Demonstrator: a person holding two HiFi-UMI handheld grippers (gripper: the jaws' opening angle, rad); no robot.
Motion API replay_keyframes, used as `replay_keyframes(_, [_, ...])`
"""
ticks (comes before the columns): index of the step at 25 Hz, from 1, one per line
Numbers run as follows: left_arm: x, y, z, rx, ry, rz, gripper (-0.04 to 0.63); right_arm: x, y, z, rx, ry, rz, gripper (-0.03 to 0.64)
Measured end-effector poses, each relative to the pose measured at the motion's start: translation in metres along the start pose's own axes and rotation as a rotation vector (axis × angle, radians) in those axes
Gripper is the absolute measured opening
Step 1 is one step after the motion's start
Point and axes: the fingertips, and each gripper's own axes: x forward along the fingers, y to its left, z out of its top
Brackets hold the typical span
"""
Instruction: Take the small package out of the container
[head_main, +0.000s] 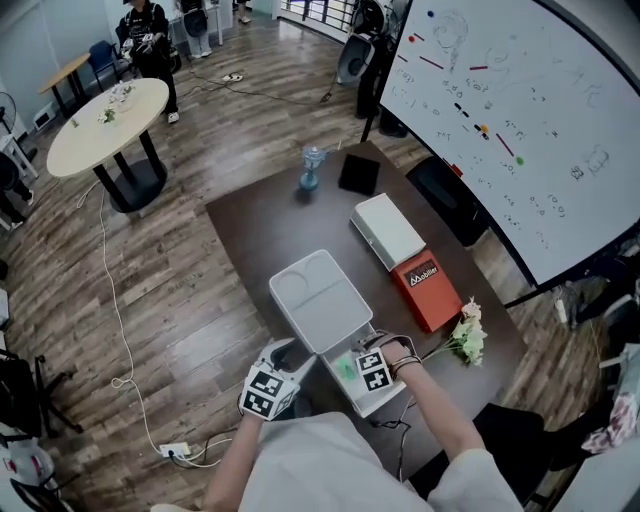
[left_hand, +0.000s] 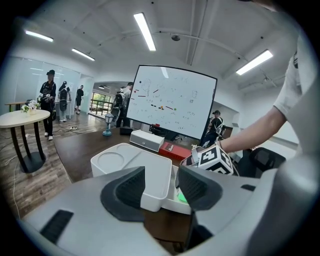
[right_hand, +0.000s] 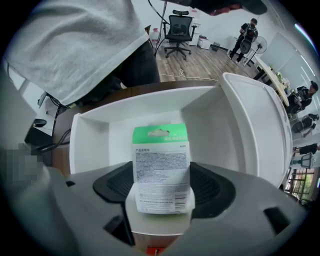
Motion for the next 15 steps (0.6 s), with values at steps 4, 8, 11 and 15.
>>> replay_keyframes(4, [0.004, 0.0, -0.002, 0.002, 0.005, -0.008, 0.202, -0.007, -0.003, 0.005, 0.062, -0.039, -0.03, 0.35])
replay_keyframes(8, [0.012, -0.008, -0.001, 0.001, 0.013, -0.029, 0.202, -0.018, -0.001, 0.005, 0.158, -0.089, -0.04, 0.351])
replay_keyframes(11, [0.014, -0.015, -0.004, 0.002, 0.022, -0.046, 0.202, -0.026, -0.003, 0.007, 0.25, -0.138, -0.064, 0.351])
replay_keyframes(15, [0.017, -0.016, -0.005, 0.009, 0.031, -0.059, 0.202, -0.034, -0.006, 0.014, 0.367, -0.197, -0.092, 0.351])
